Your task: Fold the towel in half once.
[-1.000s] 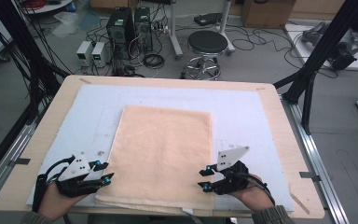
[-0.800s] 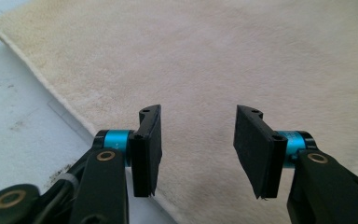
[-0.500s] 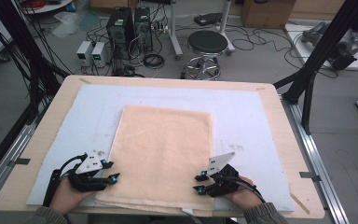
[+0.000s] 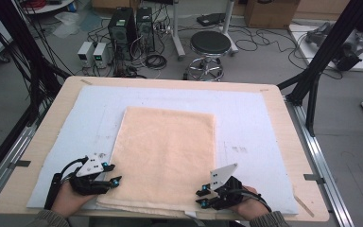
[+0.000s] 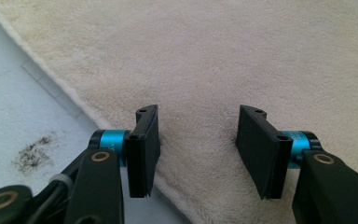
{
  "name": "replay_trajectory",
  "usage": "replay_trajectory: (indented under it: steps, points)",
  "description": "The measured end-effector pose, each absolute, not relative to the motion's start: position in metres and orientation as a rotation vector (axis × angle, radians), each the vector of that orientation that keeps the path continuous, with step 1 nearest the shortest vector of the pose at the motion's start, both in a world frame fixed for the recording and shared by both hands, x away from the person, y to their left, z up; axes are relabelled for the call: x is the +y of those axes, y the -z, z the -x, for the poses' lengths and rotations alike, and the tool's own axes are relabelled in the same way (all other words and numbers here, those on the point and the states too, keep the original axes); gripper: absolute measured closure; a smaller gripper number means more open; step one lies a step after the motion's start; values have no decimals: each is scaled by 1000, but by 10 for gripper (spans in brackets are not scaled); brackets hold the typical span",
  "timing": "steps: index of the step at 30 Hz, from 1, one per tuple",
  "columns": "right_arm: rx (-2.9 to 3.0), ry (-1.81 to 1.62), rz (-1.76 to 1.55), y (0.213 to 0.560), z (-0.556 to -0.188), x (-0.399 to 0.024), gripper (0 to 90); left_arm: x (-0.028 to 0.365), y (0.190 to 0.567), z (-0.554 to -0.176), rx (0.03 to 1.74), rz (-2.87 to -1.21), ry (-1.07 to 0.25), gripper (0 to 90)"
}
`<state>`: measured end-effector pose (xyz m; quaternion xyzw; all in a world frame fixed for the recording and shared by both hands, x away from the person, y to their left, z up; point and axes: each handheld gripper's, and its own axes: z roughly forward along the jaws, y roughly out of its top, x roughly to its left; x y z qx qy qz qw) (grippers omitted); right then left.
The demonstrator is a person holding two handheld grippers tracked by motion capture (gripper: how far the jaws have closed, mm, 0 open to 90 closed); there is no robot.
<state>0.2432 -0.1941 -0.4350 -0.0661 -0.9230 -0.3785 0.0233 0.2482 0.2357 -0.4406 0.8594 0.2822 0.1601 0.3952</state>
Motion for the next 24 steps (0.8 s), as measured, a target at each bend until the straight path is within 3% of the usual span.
replay_trajectory:
  steps: [3,8,9,11,14,24]
  points:
    - [-2876,1166,176,432,-243,-194,858,236,440,-248,718,-2181,-409,490]
    - [-2788,1244,86,417,-234,-196,851,236,439,-247,722,-2178,-408,484]
    - [-2767,1228,70,417,-234,-196,818,236,439,-247,720,-2176,-410,484]
    - [-2759,1207,121,421,-238,-197,671,236,439,-247,721,-2178,-411,479]
    - [-2766,1245,236,421,-247,-203,569,237,438,-246,723,-2178,-410,471]
    - [-2942,1257,681,430,-294,-211,481,243,437,-244,762,-2177,-404,433]
